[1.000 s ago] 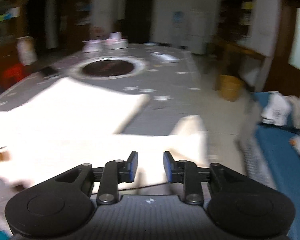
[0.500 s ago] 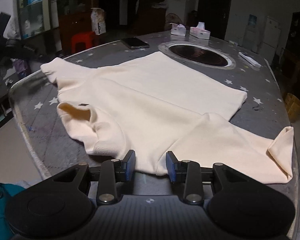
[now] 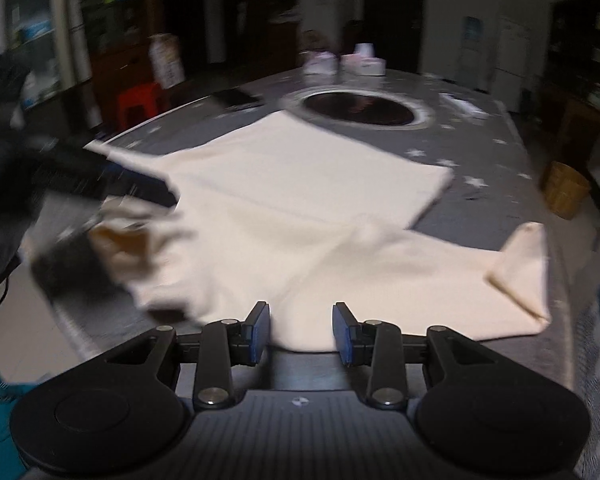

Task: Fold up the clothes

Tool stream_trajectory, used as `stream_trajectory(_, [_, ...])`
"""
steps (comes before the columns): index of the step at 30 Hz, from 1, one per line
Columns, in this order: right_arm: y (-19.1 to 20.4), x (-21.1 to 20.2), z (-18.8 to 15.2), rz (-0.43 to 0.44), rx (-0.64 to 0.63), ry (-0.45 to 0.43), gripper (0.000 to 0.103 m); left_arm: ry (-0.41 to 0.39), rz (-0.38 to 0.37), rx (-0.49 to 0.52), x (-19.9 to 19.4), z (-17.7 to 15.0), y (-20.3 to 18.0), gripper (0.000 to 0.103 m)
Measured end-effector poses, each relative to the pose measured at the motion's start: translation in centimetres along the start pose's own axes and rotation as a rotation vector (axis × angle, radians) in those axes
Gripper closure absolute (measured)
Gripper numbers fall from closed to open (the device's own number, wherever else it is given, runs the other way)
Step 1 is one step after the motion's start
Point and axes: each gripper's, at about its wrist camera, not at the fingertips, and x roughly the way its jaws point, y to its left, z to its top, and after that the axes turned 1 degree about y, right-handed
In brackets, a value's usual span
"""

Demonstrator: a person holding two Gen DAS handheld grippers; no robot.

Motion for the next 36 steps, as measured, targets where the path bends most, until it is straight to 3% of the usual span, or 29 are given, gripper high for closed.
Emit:
stream_trajectory(6, [-4.4, 0.4, 0.6, -0.179, 0.075, -0.040, 0.068, 0.050, -0.094, 0.090, 2.2, -0.6, -2.9, 0.074])
stream_trajectory(12, [-8.2, 2.0, 1.0, -0.332, 0.097, -0.037, 0.064, 0.094, -0.147, 0.108, 2.7, -1.7, -4.1, 0.074])
stream_trajectory(19, [-9.6, 4.8, 0.9, -0.377, 0.062, -0.005, 0.063, 0.119, -0.203, 0.106, 2.7, -2.1, -4.9, 0.074])
stream_trajectory(22, [-9.9, 5.1, 0.8, -0.404, 0.075, -0.017, 0.066, 0.123, -0.212, 0.107, 2.8, -2.1, -5.1, 0.074])
stream_trajectory(23, [-10.1, 5.0, 0.8, -0.415, 0.087, -0.019, 0.070, 0.123, -0.215, 0.107, 2.8, -2.1, -5.1, 0.074])
stream_trajectory(24, [-10.3, 4.9, 0.7, -0.425, 0.100, -0.021, 0.081, 0.124, -0.218, 0.104, 2.9, -2.1, -5.1, 0.074])
stream_trajectory(26, [-10.6, 4.4, 0.4, -0.434, 0.119, -0.032, 0.089, 0.126, -0.224, 0.099, 2.9, -2.1, -5.1, 0.074])
stream_trajectory(36, [-11.9, 0.0, -2.1, -0.557, 0.182, -0.060, 0.098, 0.132, -0.244, 0.101, 3.1, -2.0, -5.1, 0.074])
